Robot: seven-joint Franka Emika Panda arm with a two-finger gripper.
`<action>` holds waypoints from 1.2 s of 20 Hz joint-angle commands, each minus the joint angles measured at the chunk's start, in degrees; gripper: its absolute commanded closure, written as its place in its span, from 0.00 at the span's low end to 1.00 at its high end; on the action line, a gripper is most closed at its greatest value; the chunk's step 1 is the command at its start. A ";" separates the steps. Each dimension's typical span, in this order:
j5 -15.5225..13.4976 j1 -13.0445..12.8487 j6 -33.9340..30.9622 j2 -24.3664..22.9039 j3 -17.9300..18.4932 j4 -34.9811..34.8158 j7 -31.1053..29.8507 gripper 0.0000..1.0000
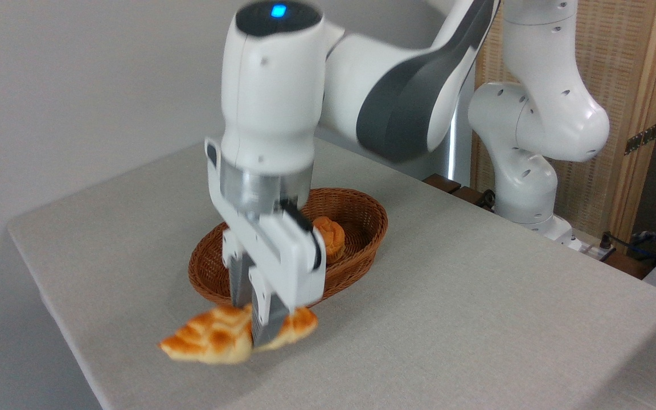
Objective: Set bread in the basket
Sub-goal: 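Lift the braided loaf and carry it over the basket, then lower the loaf into the basket beside the bun and release it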
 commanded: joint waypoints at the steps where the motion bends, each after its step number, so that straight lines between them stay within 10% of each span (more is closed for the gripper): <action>1: -1.86 -0.41 -3.89 -4.97 -0.93 -0.97 -7.48 0.62; 8: -1.34 -0.67 -22.88 -8.41 -5.58 -1.24 -8.55 0.59; 24: -0.63 -2.43 -19.38 -2.18 -10.51 -1.68 -7.06 0.29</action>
